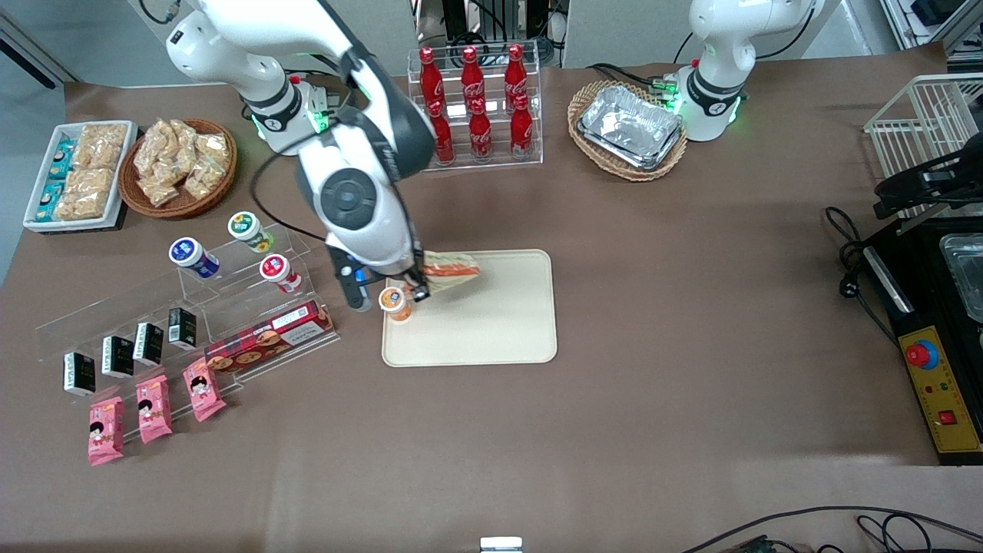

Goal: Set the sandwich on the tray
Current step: 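Lower the sandwich onto the tray beside the orange cup and release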

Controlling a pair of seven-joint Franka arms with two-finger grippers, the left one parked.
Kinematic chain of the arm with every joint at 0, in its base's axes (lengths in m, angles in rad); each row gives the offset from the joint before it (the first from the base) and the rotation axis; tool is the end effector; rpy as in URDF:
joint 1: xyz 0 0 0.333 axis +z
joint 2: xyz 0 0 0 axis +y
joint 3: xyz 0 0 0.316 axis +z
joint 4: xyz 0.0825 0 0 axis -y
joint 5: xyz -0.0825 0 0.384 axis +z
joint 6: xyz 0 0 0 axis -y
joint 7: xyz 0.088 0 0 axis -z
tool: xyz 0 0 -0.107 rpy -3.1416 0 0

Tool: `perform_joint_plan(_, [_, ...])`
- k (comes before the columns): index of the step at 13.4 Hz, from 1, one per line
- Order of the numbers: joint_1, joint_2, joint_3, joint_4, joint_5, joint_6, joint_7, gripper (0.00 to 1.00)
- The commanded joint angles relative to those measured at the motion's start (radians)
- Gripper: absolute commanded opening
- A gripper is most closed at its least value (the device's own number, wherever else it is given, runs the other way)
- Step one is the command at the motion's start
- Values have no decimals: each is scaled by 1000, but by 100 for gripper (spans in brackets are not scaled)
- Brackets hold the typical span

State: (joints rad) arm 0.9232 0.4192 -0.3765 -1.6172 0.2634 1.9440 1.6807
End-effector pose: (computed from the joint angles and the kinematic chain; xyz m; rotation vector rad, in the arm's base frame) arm 0.5401 0.3830 0.3909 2.5674 -1.7805 -0.1684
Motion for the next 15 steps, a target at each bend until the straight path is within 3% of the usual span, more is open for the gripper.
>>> perform_joint_plan(1, [39, 110, -16, 23, 40, 139, 138, 0])
perform_joint_plan(5, [49, 216, -16, 25, 115, 228, 151, 0])
perform_joint_plan(15, [72, 337, -16, 29, 123, 386, 229, 0])
